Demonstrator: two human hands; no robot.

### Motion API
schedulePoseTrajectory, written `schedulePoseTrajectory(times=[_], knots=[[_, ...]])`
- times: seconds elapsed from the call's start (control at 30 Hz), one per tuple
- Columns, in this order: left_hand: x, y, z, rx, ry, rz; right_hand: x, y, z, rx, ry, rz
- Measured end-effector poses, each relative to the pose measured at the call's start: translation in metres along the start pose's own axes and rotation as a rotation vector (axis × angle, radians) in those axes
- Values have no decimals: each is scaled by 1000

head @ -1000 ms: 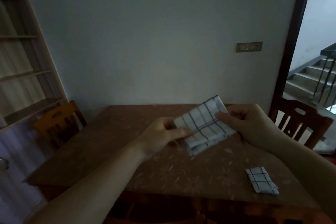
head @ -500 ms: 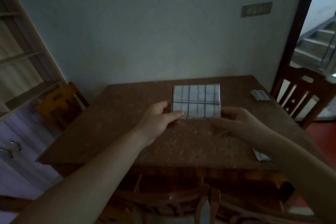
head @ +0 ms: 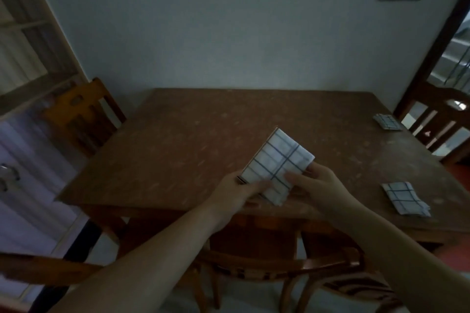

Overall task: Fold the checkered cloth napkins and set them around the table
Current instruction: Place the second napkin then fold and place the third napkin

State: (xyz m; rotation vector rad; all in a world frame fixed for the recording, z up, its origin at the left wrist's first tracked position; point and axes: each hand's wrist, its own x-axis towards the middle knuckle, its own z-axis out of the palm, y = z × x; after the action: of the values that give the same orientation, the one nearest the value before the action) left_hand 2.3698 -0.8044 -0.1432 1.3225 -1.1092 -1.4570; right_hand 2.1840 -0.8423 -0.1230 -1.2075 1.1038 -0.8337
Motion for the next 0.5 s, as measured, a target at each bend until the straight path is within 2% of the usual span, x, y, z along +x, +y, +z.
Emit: schedulePoseTrajectory(times=[0.1, 0.2, 0.3, 0.43, 0.5], knots=[[3, -7, -44, -6, 87, -42, 10, 2, 27, -121, 45, 26], [8, -15, -68, 28, 76, -51, 18, 9, 47, -125, 59, 72], [17, -23, -75, 14, 99, -42, 23, 22, 62, -185, -6, 132], [36, -44, -72, 51, 85, -130, 43, 44, 61, -226, 84, 175], [48, -56, -67, -3, 82, -217, 58, 57, 57, -232, 125, 215]])
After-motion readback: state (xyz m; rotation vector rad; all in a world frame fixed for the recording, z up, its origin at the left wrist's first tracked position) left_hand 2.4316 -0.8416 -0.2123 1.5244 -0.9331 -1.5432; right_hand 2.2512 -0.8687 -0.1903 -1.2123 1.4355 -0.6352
